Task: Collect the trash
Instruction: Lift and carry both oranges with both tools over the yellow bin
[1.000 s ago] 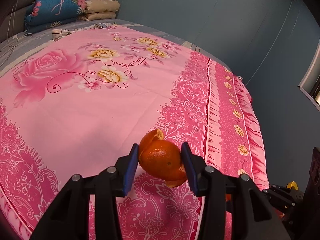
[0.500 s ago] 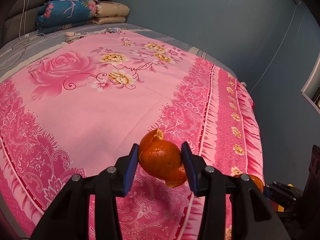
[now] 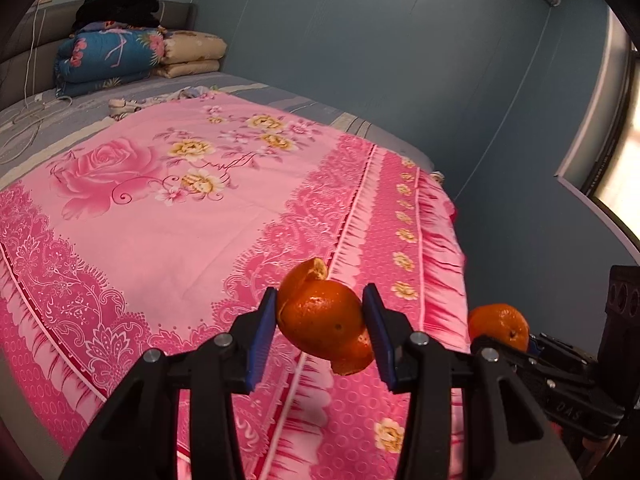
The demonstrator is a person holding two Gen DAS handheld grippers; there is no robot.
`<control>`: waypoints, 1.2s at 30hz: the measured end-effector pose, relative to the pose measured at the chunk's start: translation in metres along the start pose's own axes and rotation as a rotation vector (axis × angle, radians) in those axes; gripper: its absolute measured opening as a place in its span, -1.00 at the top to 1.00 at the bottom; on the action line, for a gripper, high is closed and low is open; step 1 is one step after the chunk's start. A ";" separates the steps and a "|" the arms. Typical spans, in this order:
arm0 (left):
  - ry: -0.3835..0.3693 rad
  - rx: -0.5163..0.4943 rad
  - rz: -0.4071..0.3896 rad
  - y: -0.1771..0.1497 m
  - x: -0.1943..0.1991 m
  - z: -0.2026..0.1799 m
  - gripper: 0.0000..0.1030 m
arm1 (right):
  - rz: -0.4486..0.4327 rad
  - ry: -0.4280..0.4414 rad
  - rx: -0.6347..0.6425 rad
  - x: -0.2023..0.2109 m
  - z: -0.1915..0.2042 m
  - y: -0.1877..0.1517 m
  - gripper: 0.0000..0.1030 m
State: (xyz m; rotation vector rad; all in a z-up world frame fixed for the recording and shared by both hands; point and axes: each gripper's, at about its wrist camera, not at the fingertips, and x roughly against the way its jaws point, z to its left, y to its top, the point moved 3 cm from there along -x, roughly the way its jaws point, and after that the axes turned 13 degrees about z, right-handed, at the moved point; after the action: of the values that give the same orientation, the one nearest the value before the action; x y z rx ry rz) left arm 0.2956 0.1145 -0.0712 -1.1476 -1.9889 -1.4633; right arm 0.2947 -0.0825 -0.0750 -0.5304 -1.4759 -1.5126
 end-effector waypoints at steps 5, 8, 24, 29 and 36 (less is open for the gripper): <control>-0.027 -0.046 -0.020 -0.014 0.029 -0.037 0.20 | -0.063 0.004 -0.029 0.046 -0.012 -0.017 0.33; -0.030 -0.087 -0.048 -0.021 0.045 -0.058 0.20 | -0.092 0.004 -0.044 0.072 -0.018 -0.028 0.33; -0.116 -0.215 -0.115 -0.055 0.100 -0.157 0.20 | -0.268 -0.053 -0.153 0.188 -0.065 -0.083 0.33; -0.126 -0.273 -0.129 -0.065 0.102 -0.187 0.20 | -0.295 -0.080 -0.199 0.214 -0.086 -0.102 0.33; -0.158 -0.344 -0.133 -0.074 0.100 -0.227 0.20 | -0.349 -0.094 -0.254 0.239 -0.116 -0.121 0.33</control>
State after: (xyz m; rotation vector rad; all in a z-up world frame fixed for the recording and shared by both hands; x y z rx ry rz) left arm 0.1479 -0.0655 0.0409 -1.3273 -2.0007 -1.8919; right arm 0.1133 -0.2837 0.0346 -0.5170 -1.5135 -1.9903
